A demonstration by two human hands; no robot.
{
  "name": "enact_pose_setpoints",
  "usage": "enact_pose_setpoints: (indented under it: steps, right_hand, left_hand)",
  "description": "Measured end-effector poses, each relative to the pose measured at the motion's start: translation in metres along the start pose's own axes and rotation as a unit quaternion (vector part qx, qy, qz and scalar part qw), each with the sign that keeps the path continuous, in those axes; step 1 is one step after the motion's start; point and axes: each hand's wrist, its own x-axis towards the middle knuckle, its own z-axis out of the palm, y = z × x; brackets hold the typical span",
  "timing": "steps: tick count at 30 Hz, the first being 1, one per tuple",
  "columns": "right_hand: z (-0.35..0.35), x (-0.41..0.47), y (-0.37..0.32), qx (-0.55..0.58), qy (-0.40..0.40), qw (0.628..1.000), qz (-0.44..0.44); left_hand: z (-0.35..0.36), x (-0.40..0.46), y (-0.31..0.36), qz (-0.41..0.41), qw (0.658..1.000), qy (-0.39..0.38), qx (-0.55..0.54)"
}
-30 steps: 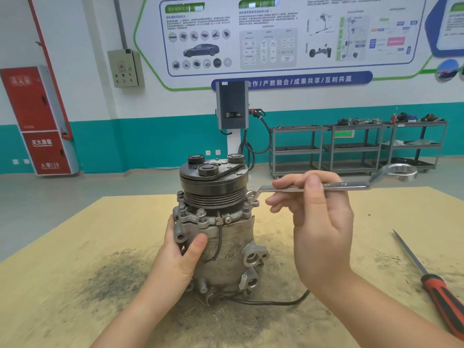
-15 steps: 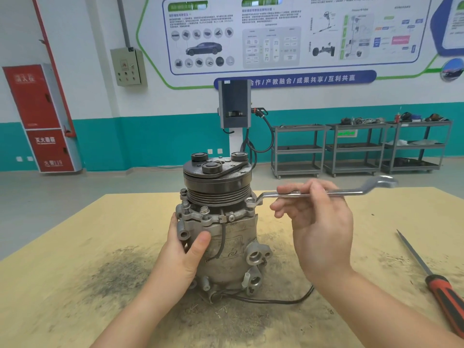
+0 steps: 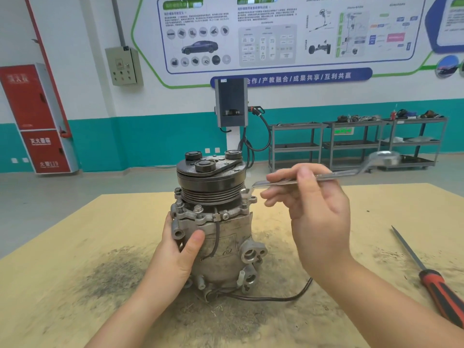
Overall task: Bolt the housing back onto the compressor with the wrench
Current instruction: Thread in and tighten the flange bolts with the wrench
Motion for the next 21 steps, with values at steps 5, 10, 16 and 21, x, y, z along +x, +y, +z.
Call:
enact_pose_setpoints:
  steps: [5, 10, 16, 21]
  right_hand:
    - [-0.007, 0.013, 0.001, 0.119, 0.042, 0.98, 0.155]
    - [-0.011, 0.02, 0.006, 0.177, 0.069, 0.954, 0.232]
    - [-0.009, 0.0, 0.02, 0.061, 0.048, 0.994, 0.072]
    - [-0.003, -0.018, 0.017, -0.228, -0.142, 0.922, -0.279]
  left_hand:
    - [0.0, -0.001, 0.003, -0.007, 1.0, -0.002, -0.001]
    - [-0.001, -0.002, 0.005, -0.014, 1.0, -0.007, 0.005]
    - [0.0, -0.003, 0.008, -0.009, 1.0, -0.011, 0.003]
    - [0.0, 0.0, 0.005, -0.013, 1.0, -0.002, 0.003]
